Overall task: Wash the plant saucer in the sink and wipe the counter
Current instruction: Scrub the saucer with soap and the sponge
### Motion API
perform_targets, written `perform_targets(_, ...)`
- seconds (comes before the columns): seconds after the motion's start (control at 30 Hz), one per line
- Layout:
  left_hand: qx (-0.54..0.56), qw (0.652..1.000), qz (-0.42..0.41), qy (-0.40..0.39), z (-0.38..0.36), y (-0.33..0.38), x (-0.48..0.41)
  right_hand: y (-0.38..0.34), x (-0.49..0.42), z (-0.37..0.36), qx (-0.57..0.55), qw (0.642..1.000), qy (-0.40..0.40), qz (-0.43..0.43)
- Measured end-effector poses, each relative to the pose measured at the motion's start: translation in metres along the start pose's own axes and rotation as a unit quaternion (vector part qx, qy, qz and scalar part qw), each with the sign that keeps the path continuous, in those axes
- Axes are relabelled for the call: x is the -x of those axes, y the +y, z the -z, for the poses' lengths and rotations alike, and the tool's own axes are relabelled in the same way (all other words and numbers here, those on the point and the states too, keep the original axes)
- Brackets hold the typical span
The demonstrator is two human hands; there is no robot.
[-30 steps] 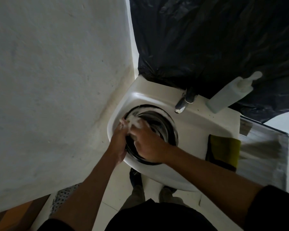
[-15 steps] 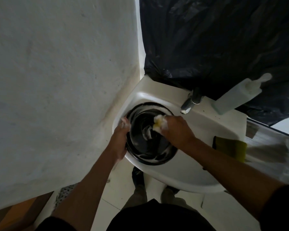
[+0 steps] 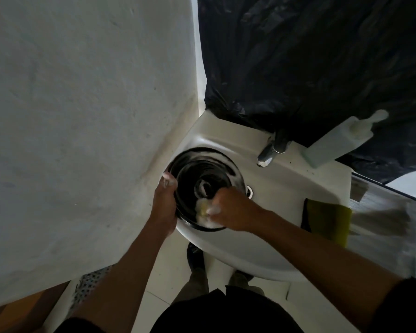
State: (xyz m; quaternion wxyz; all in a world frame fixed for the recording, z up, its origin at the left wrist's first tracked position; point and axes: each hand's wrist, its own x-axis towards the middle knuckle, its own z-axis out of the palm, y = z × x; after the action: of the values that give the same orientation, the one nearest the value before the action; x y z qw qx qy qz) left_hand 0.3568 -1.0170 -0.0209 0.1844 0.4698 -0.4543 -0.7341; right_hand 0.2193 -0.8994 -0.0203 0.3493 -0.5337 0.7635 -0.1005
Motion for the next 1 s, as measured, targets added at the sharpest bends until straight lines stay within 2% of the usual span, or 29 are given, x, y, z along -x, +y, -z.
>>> perform_targets(0.07, -0.006, 1.0, -0.004, -0.019, 0.0, 0.002, 0.002, 0.022, -0.003, 0.003, 0.021, 0.997, -0.007, -0.071)
perform_targets(0.23, -0.02, 0.996, 0.013, -0.087, -0.002, 0.003, 0.002, 0.033, -0.026, 0.02, 0.017, 0.976, 0.148, -0.158)
perform_targets(0.3, -0.031, 0.995, 0.021, -0.096, -0.007, 0.003, 0.005, 0.022, -0.035, 0.026, -0.01, 0.966, 0.217, -0.143)
perform_targets(0.37, -0.04, 0.993, 0.02, -0.108, -0.013, 0.003, 0.006, 0.006, -0.036, 0.029, -0.042, 0.957, 0.272, -0.09)
perform_targets(0.47, -0.046, 0.994, 0.021, -0.1, -0.019, 0.007, 0.004, -0.018, -0.032, 0.02, -0.083, 0.966, 0.244, 0.008)
perform_targets(0.57, -0.046, 0.997, 0.032, -0.05, -0.015, 0.006, -0.004, -0.027, -0.02, 0.007, -0.124, 0.97, 0.191, 0.089)
perform_targets(0.63, -0.048, 0.998, 0.028, -0.021, -0.01, 0.004, -0.011, -0.019, -0.012, -0.002, -0.115, 0.983, 0.111, 0.093)
perform_targets(0.73, -0.046, 0.998, 0.033, -0.003, -0.004, 0.003, -0.015, 0.002, 0.004, -0.001, -0.046, 0.997, -0.048, 0.031)
perform_targets(0.77, -0.05, 0.998, 0.032, -0.009, -0.003, 0.003, -0.015, 0.009, 0.009, 0.003, -0.015, 0.997, -0.079, 0.008)
perform_targets(0.83, -0.059, 0.998, 0.026, -0.027, 0.0, 0.005, -0.015, 0.019, 0.013, 0.015, 0.061, 0.994, -0.072, -0.052)
perform_targets(0.9, -0.076, 0.996, 0.027, -0.044, 0.002, 0.008, -0.015, 0.022, 0.012, 0.026, 0.124, 0.987, -0.017, -0.099)
perform_targets(1.0, -0.122, 0.991, 0.008, -0.046, 0.004, 0.012, -0.014, 0.019, 0.003, 0.034, 0.119, 0.98, 0.076, -0.14)
